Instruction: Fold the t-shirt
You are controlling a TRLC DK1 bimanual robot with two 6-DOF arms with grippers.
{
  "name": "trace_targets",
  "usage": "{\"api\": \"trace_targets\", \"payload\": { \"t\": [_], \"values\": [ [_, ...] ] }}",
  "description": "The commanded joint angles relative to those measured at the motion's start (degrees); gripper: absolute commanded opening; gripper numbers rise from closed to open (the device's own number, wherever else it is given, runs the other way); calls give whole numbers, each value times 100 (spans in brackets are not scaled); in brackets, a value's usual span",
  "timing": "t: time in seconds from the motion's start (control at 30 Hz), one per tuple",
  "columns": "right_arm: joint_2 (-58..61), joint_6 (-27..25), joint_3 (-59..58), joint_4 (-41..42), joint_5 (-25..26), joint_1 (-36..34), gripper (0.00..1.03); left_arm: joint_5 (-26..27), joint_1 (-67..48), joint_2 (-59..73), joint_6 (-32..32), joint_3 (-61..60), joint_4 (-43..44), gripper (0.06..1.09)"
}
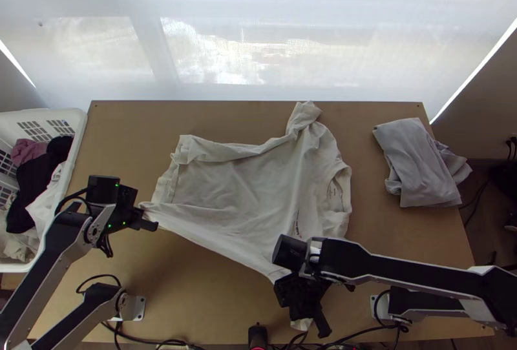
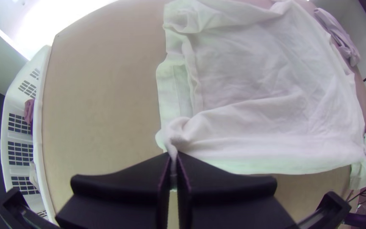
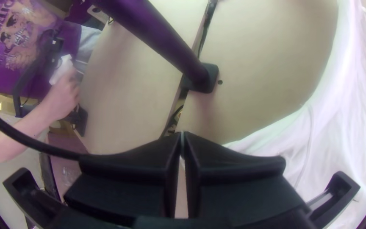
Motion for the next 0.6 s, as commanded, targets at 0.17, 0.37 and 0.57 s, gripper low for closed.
{"api": "trace_targets", "payload": {
  "t": [0.17, 0.37, 0.57],
  "values": [
    [520, 113, 302, 441, -153, -100, 100, -11, 46, -571, -25, 142, -458, 73],
    [238, 183, 363, 467, 5, -742, 99, -20, 591, -1467, 212, 203, -1012, 102],
    [10, -1, 1049, 186, 392, -2385, 99, -11, 1118, -1221, 502, 546, -309, 102]
  ]
}}
